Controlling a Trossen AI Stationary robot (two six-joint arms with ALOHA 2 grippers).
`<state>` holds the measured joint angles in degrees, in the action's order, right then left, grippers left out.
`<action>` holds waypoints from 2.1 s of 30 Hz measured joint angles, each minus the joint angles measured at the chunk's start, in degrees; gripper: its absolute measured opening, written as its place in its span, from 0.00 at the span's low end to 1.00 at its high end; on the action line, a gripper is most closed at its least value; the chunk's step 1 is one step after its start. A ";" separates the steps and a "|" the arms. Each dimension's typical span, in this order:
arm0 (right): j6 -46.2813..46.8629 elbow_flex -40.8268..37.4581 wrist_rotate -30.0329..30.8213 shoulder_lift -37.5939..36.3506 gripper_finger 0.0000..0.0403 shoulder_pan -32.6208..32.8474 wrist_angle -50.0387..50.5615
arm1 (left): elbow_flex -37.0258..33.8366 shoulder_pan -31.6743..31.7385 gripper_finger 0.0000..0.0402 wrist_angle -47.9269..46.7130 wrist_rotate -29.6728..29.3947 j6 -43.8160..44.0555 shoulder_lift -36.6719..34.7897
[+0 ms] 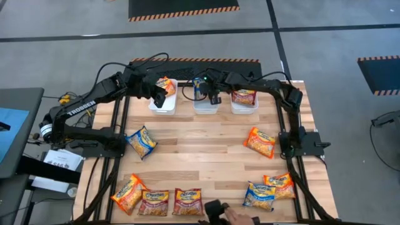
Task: Sort Maruchan noodles
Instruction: Put the blue noodle pack into the middle white bin, then put the red noodle pack into the right white bin
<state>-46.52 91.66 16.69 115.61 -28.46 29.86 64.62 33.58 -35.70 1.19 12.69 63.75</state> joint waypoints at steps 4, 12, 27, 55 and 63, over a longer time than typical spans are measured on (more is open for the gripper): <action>0.00 0.04 0.14 -0.60 0.33 0.92 -0.23 | 0.00 0.00 0.19 0.00 0.01 0.00 0.00; 3.52 7.17 1.86 -0.72 0.35 1.90 5.11 | 0.00 0.00 0.19 -1.83 1.68 -0.91 0.00; 28.82 37.42 -4.90 -0.72 0.33 4.64 42.17 | 0.00 1.36 0.19 -5.80 16.88 -2.90 -0.74; 77.34 24.90 -1.94 -16.74 0.30 41.33 50.04 | -6.17 -23.61 0.19 -11.72 34.02 11.45 -1.81; 88.51 24.87 7.57 -16.02 0.30 53.07 50.36 | -13.21 -27.02 0.30 0.29 35.13 19.29 -1.08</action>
<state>41.99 116.53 24.26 99.59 24.61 80.22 51.41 6.56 -35.42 36.32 31.98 62.67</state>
